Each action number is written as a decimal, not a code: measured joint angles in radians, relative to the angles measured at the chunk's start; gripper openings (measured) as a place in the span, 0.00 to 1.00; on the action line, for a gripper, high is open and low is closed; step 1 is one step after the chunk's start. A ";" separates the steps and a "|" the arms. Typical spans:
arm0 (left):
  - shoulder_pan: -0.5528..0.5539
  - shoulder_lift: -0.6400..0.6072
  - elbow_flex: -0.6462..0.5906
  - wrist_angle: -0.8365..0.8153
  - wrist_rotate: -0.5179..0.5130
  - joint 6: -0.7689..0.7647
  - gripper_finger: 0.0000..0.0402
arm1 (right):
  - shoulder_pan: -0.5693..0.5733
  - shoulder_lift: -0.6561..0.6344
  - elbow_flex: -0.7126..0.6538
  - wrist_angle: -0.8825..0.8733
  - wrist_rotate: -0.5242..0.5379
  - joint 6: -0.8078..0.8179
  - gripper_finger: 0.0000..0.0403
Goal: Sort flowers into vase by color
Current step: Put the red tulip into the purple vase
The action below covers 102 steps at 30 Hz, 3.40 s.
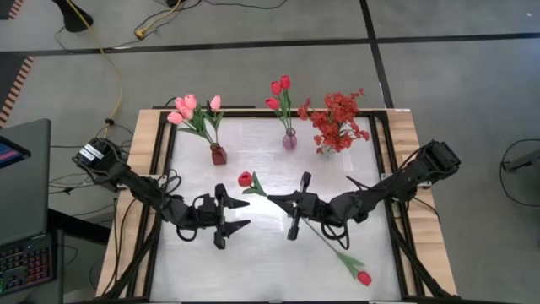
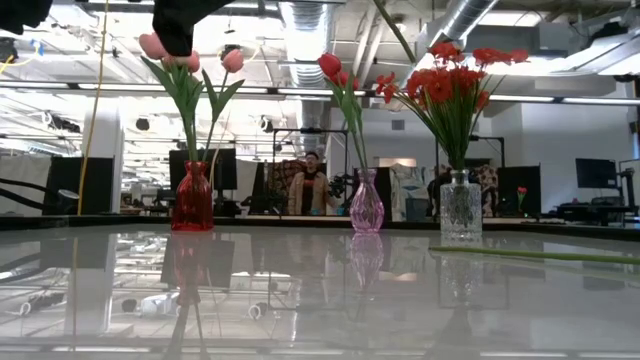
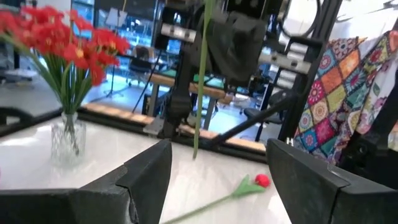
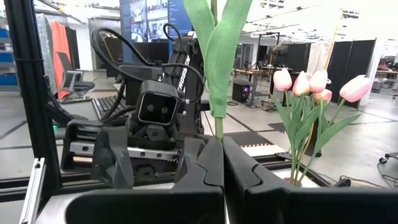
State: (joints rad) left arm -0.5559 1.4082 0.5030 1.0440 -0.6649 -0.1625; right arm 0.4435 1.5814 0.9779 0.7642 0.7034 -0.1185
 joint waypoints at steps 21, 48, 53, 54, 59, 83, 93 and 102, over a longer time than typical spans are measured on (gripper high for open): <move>0.183 0.000 0.115 0.073 0.188 0.097 0.62 | -0.007 0.000 0.000 -0.020 -0.001 0.013 0.04; 0.264 0.000 0.144 0.047 0.299 0.071 0.62 | -0.028 0.001 0.000 -0.023 -0.027 0.014 0.04; 0.272 0.000 0.145 0.055 0.311 0.072 0.62 | -0.043 0.001 0.000 -0.024 -0.039 0.032 0.04; 0.275 0.000 0.147 0.053 0.313 0.072 0.62 | -0.048 0.001 0.000 -0.023 -0.052 0.037 0.04; 0.277 0.000 0.177 0.031 0.320 0.105 0.62 | -0.061 0.001 0.000 -0.024 -0.077 0.043 0.04; 0.276 0.000 0.203 -0.043 0.312 0.145 0.05 | -0.060 0.001 0.000 -0.028 -0.077 0.040 0.09; 0.276 0.000 0.203 -0.071 0.241 0.163 0.01 | -0.049 0.000 0.000 -0.034 -0.062 -0.018 0.35; 0.374 0.000 0.203 -0.200 0.104 0.177 0.01 | 0.031 -0.163 0.000 -0.557 0.247 0.005 0.55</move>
State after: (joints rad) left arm -0.1818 1.4082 0.7055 0.8438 -0.5609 0.0142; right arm 0.4742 1.4184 0.9779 0.2074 0.9502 -0.1136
